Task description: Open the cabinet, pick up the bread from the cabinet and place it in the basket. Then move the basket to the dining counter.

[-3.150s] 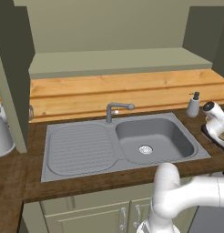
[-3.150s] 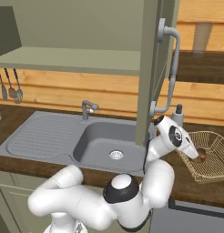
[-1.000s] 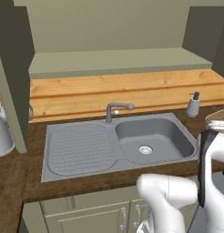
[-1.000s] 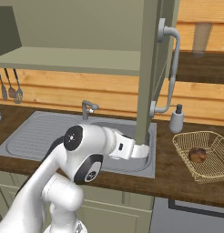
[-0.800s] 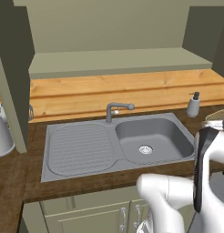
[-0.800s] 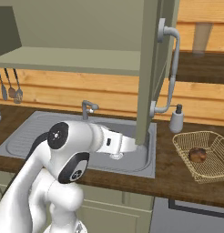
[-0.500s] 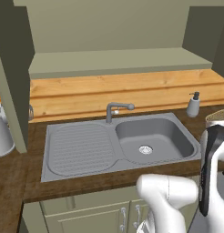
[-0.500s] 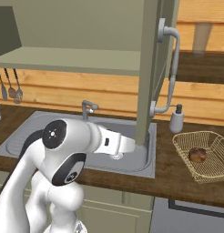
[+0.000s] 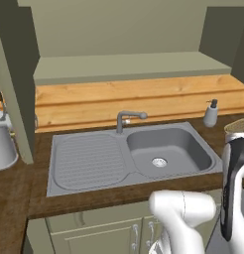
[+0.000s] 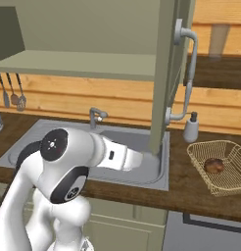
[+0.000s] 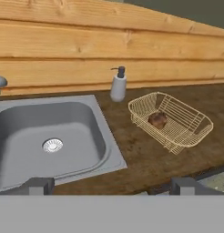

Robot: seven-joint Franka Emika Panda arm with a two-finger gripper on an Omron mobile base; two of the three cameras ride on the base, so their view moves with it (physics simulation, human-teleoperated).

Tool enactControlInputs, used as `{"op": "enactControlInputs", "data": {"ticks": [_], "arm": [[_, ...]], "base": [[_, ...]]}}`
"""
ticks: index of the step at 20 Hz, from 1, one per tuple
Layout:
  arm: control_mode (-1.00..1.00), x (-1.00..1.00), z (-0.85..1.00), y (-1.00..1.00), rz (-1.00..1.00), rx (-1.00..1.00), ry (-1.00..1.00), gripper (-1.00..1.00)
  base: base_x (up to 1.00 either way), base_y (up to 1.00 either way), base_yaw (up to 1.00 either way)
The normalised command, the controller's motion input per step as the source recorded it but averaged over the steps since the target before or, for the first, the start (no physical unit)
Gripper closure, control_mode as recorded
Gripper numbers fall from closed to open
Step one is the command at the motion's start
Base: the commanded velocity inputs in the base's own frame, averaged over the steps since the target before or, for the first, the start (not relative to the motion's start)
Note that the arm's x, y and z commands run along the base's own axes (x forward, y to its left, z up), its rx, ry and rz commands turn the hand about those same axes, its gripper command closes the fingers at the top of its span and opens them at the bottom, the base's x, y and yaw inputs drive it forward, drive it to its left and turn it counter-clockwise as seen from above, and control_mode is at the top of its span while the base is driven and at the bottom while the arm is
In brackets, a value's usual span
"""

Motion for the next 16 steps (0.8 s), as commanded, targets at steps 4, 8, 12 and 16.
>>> {"op": "enactControlInputs", "data": {"ticks": [4,8,12,16], "arm": [[1.0,0.0,0.0,0.0,0.0,0.0,0.0,-1.0],[1.0,0.0,0.0,0.0,0.0,0.0,0.0,-1.0],[1.0,0.0,0.0,0.0,0.0,0.0,0.0,-1.0],[1.0,0.0,0.0,0.0,0.0,0.0,0.0,-1.0]], "base": [[-0.83,0.91,-0.03],[-0.91,0.72,-0.13],[-0.42,-0.78,-0.23],[-0.57,-1.0,-0.14]]}}
